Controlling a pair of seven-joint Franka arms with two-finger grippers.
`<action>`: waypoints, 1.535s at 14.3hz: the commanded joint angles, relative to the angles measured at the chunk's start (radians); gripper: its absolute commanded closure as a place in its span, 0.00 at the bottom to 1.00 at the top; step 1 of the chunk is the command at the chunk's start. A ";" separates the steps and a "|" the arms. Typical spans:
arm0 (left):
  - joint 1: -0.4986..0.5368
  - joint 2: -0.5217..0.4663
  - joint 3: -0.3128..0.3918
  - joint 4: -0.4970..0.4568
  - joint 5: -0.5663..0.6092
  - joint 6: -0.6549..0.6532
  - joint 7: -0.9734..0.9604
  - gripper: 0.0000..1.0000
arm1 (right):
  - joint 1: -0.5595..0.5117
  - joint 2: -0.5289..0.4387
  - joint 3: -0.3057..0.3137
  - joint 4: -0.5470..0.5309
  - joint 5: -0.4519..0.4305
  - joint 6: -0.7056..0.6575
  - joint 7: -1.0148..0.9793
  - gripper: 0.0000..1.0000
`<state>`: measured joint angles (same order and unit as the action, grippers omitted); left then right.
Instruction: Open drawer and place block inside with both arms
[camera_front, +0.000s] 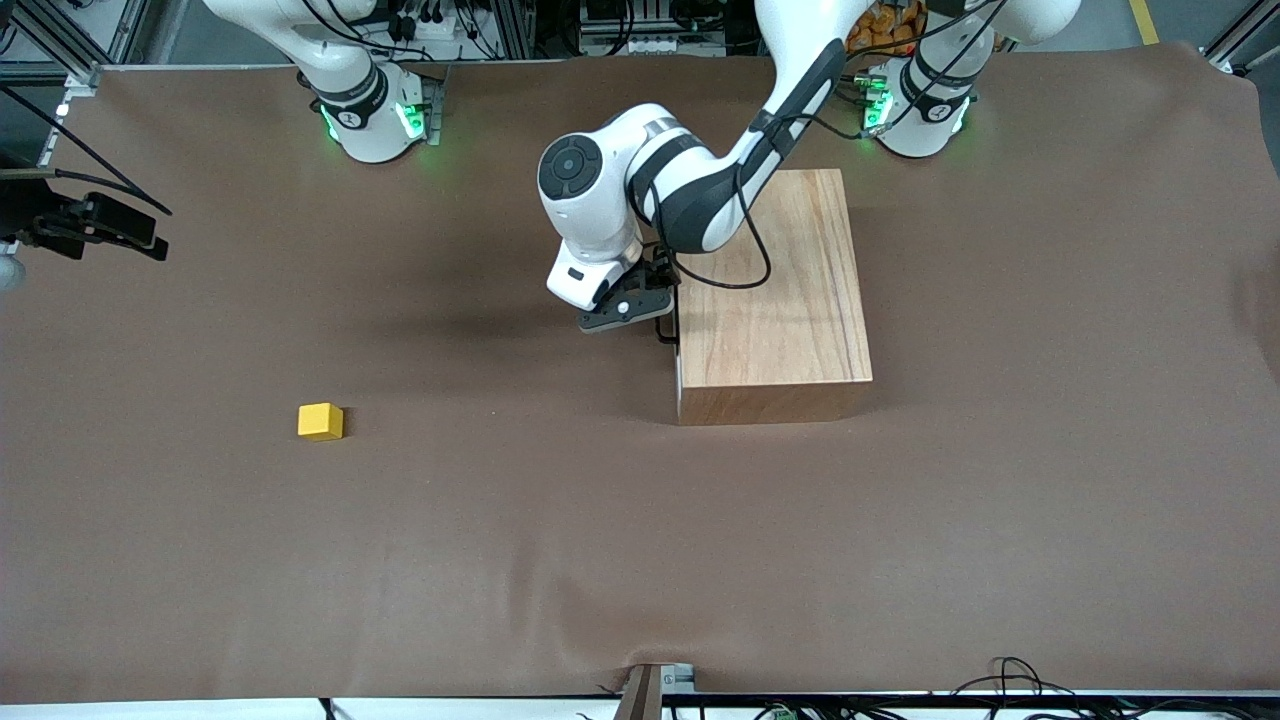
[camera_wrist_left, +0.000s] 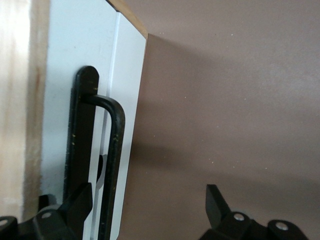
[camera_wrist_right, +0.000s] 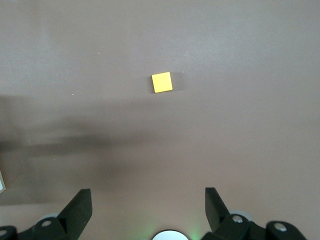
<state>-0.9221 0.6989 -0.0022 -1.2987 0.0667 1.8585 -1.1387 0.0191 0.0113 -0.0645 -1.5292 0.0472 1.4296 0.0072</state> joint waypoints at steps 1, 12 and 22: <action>-0.009 0.008 0.004 0.012 0.027 -0.015 0.002 0.00 | -0.007 -0.024 0.008 -0.022 -0.010 0.015 -0.006 0.00; -0.035 0.048 0.001 0.018 0.050 -0.012 0.037 0.00 | -0.007 -0.044 0.009 -0.052 -0.010 0.061 -0.007 0.00; -0.034 0.040 -0.012 0.024 0.039 0.057 0.051 0.00 | -0.008 -0.042 0.008 -0.052 -0.010 0.051 -0.007 0.00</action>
<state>-0.9532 0.7368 -0.0073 -1.2852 0.1065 1.8839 -1.0991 0.0190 0.0019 -0.0636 -1.5519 0.0472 1.4775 0.0072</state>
